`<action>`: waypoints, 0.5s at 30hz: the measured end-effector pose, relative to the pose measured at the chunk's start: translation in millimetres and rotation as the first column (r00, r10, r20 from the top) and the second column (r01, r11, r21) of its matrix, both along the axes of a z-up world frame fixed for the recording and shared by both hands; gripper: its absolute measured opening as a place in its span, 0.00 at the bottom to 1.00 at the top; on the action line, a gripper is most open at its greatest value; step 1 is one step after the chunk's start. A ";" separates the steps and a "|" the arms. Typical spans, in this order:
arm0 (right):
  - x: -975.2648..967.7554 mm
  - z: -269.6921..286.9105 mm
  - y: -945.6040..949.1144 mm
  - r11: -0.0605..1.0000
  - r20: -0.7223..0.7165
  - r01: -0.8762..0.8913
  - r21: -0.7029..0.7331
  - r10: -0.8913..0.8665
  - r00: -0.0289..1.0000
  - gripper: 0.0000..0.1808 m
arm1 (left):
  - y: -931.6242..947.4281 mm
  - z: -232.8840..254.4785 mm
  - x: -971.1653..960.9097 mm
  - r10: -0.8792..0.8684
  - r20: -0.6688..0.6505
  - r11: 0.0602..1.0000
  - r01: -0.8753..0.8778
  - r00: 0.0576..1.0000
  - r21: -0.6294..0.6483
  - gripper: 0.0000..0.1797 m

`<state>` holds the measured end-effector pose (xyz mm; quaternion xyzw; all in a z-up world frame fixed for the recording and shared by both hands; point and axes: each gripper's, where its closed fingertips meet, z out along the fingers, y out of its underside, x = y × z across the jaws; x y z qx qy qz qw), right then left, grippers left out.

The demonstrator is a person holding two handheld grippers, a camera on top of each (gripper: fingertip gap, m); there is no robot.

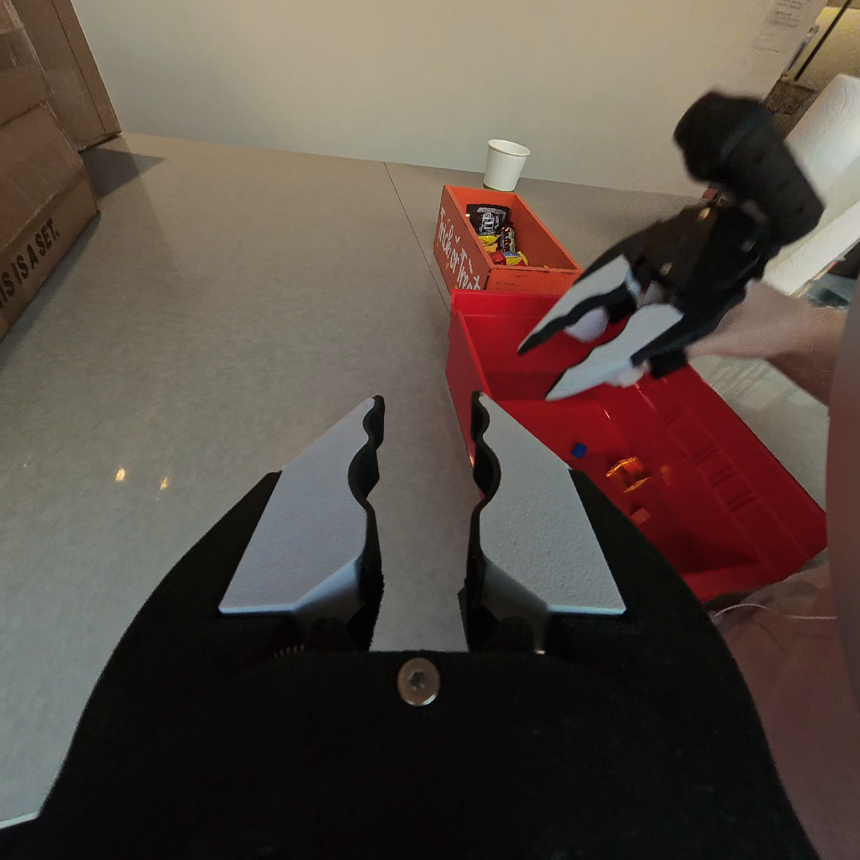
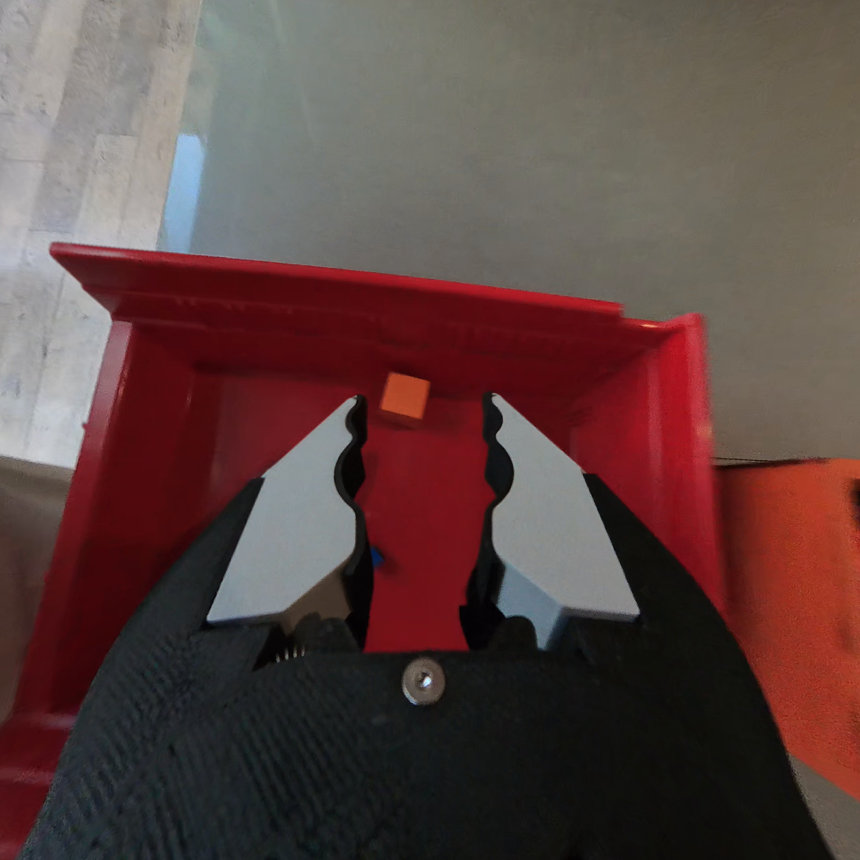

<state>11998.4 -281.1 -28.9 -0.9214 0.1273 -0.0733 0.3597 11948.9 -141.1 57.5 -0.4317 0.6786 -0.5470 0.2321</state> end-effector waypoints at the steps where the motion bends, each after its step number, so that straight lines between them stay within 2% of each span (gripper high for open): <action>1: -6.6 -10.2 8.9 1.000 -0.031 0.025 0.018 -0.025 0.999 0.25 | 0.8 1.1 -2.4 0.002 0.008 1.000 -0.002 1.000 -0.005 0.20; 3: -14.3 -34.6 16.6 0.997 -0.090 0.065 -0.032 -0.067 0.994 0.26 | 1.7 2.2 -7.4 0.001 0.014 1.000 -0.001 1.000 -0.017 0.20; 10: -3.5 -69.4 10.5 0.976 -0.101 0.083 -0.199 -0.105 0.989 0.24 | 5.6 -2.4 -19.4 0.009 0.008 1.000 -0.009 1.000 -0.029 0.19; 13: -3.3 -71.1 12.0 0.979 -0.133 0.061 -0.193 -0.088 0.987 0.19 | 8.0 -2.4 -20.4 0.021 0.008 0.999 -0.020 1.000 -0.035 0.19; 15: -6.2 -74.8 13.2 0.979 -0.179 0.038 -0.200 -0.075 0.981 0.20 | 9.2 -2.1 -19.9 0.027 0.011 0.999 -0.027 1.000 -0.037 0.19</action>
